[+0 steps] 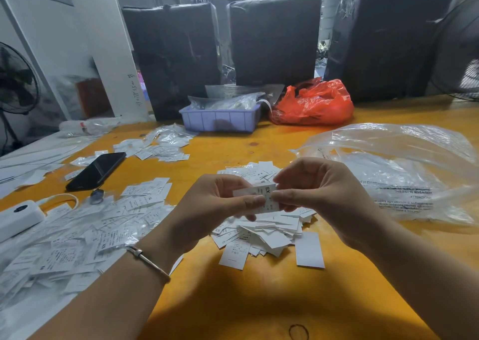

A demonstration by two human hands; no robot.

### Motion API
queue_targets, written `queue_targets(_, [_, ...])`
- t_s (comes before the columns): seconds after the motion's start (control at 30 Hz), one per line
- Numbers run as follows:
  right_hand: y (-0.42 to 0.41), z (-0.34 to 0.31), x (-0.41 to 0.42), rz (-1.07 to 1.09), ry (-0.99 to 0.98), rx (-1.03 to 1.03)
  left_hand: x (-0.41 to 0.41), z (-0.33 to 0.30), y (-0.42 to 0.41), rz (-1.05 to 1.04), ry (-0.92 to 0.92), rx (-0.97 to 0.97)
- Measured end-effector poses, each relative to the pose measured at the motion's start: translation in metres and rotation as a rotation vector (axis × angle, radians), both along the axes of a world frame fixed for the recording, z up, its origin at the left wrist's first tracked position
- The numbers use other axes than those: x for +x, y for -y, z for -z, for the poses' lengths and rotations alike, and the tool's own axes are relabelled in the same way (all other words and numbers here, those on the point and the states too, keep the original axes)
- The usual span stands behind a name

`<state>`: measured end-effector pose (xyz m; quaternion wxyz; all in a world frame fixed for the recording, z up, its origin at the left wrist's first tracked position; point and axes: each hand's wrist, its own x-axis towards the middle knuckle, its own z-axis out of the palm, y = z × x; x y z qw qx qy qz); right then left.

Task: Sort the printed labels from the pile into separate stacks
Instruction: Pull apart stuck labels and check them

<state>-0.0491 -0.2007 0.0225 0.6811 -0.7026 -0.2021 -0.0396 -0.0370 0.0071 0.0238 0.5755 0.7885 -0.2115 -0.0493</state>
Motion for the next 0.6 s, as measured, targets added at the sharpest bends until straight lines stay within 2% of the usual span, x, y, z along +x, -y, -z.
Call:
queue_targets(0.3, [0.0009, 0.0051, 0.0033, -0.091, -0.11, 0.041, -0.001, -0.0009, 0.0022, -0.017, -0.013, -0.017])
queue_targets(0.47, [-0.0041, 0.0092, 0.0024, -0.091, -0.106, -0.001, -0.0019, 0.0004, 0.0028, 0.039, -0.034, -0.032])
queue_targets(0.6, [-0.0042, 0.0063, 0.0004, -0.108, -0.121, -0.071, -0.001, 0.0002, 0.0036, -0.002, -0.01, -0.078])
